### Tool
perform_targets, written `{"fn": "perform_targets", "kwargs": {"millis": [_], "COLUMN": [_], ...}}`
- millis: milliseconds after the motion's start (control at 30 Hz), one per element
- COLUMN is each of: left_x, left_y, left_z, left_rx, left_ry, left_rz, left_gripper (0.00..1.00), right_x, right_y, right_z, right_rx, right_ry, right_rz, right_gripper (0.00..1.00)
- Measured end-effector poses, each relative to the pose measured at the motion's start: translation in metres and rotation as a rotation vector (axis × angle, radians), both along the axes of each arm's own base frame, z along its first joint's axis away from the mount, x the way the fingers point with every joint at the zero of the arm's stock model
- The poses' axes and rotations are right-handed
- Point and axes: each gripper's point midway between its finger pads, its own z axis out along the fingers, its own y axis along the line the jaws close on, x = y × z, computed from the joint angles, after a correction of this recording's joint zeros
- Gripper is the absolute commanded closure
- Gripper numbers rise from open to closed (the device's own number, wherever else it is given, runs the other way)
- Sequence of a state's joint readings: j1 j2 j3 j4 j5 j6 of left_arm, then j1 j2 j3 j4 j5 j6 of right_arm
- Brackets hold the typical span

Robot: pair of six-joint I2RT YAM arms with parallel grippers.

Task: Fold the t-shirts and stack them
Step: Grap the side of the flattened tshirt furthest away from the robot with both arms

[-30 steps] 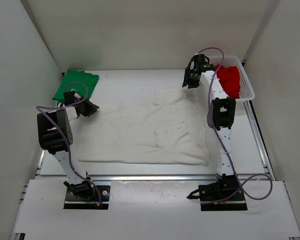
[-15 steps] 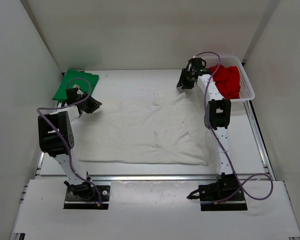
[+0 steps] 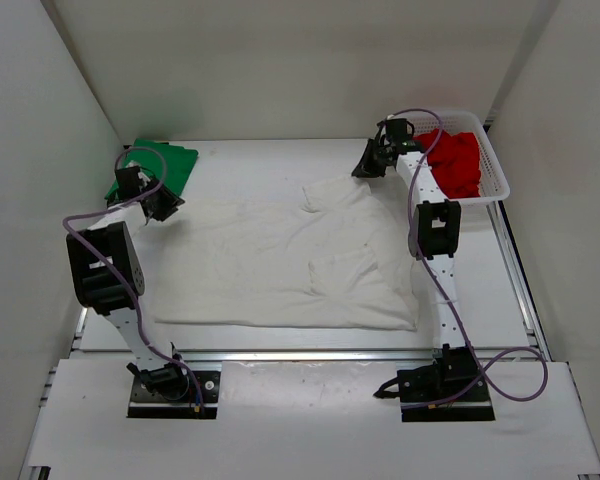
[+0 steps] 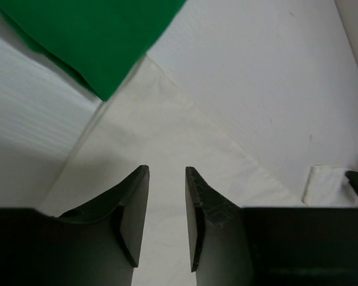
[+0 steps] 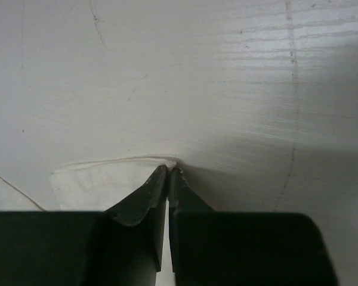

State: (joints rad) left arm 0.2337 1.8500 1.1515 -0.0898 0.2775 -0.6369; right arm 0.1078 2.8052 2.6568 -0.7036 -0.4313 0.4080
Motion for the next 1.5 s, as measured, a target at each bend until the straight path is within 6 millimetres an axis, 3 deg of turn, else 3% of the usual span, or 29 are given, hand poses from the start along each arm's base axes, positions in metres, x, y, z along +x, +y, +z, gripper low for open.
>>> {"fn": "perform_targets", "kwargs": {"millis": [233,367,533,633,900,1133,1300,1500], "left_x": [0.024,0.037,0.039,0.041,0.061,0.062,0.064,0.064], "left_y": [0.036,0.044,0.032,0.023,0.021,0.025,0.021,0.014], "left_z": [0.022,0.008,-0.034,-0.048,-0.035,-0.046,-0.048,-0.050], "left_rx": [0.223,0.283,0.318,0.342,0.381,0.395,0.416,0.425], "left_ry": [0.021,0.079,0.205,0.247,0.234,0.273,0.288,0.292], "left_rz": [0.024,0.003,-0.070,-0.104,-0.118,-0.112,-0.129,-0.147], "left_gripper": [0.51,0.51,0.50,0.48,0.48,0.47,0.57,0.62], "right_x": [-0.002,-0.003,-0.008,-0.010,-0.021,-0.026,-0.024,-0.025], "right_y": [0.001,0.005,0.012,0.016,0.020,-0.006,-0.014,-0.011], "right_z": [0.012,0.019,0.020,0.021,0.024,0.017,0.017,0.018], "right_rx": [0.018,0.031,0.042,0.048,0.011,-0.013,-0.012,0.000], "right_ry": [0.000,-0.010,0.000,0.001,0.031,0.077,0.075,0.075], "right_rz": [0.017,0.038,0.061,0.071,0.090,0.061,0.048,0.059], "right_gripper": [1.00,1.00,1.00,1.00,1.00,1.00,1.00,1.00]}}
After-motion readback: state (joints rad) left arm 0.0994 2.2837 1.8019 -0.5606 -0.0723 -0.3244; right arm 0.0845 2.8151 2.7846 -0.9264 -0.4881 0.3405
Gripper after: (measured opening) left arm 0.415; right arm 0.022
